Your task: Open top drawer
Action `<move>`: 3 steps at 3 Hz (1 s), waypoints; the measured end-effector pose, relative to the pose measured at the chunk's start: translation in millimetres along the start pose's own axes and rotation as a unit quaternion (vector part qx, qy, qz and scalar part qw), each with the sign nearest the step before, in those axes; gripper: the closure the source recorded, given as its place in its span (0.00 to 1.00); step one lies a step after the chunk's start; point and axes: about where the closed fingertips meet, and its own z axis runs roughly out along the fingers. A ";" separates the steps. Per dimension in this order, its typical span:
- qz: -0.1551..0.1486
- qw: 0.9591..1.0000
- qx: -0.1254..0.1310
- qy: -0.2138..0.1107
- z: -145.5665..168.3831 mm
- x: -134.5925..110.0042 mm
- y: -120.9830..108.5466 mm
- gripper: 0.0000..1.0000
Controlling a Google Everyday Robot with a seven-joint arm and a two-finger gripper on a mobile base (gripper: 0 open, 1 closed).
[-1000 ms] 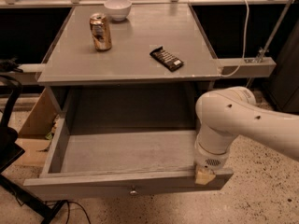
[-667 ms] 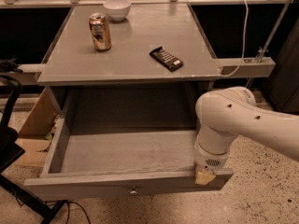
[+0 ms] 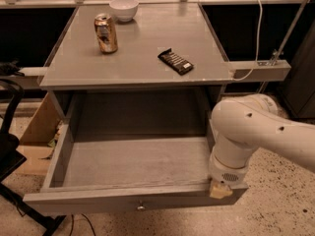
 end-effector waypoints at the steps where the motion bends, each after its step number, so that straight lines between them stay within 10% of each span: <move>1: 0.000 1.000 0.000 0.000 0.2 -1.1 -2.2 1.00; 3: -0.008 1.000 -0.012 0.002 -1.2 0.0 6.9 0.82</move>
Offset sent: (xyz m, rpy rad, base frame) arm -0.3171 -0.0864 0.1139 -0.0048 0.3940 -0.2426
